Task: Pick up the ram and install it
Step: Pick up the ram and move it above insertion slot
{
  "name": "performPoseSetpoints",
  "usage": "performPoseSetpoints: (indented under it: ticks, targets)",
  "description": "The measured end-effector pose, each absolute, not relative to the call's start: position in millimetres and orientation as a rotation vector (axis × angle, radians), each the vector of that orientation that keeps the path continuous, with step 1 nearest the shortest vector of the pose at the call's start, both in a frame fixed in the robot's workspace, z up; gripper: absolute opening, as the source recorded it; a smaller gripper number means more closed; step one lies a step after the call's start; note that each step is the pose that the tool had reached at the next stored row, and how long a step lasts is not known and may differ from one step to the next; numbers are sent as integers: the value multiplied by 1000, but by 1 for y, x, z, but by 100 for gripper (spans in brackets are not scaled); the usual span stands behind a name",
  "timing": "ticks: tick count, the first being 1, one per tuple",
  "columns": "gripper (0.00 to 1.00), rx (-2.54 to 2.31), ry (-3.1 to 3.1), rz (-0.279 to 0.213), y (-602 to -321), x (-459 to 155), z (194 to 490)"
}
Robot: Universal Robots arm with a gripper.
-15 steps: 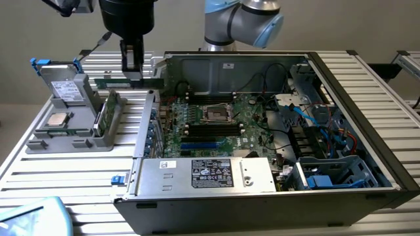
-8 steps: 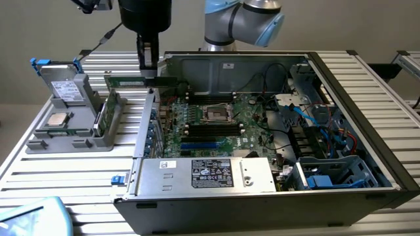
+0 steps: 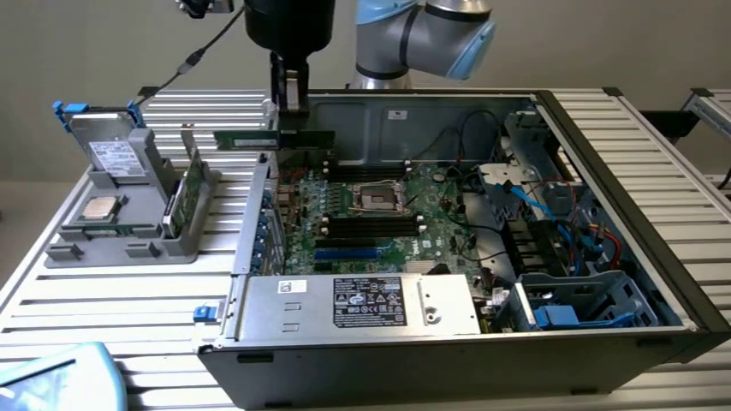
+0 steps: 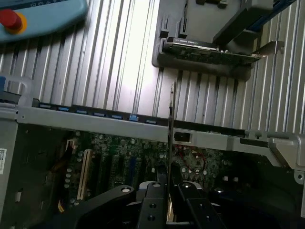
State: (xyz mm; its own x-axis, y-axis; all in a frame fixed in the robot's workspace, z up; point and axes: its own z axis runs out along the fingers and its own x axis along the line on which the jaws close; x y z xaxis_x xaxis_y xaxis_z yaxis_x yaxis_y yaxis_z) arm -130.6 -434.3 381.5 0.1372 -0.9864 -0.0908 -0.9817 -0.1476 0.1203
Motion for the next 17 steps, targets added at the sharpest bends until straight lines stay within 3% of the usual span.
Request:
performPoseSetpoints:
  ticks: [17]
  targets:
    - [14, 2352, -2009, -240, -434, -61, 385]
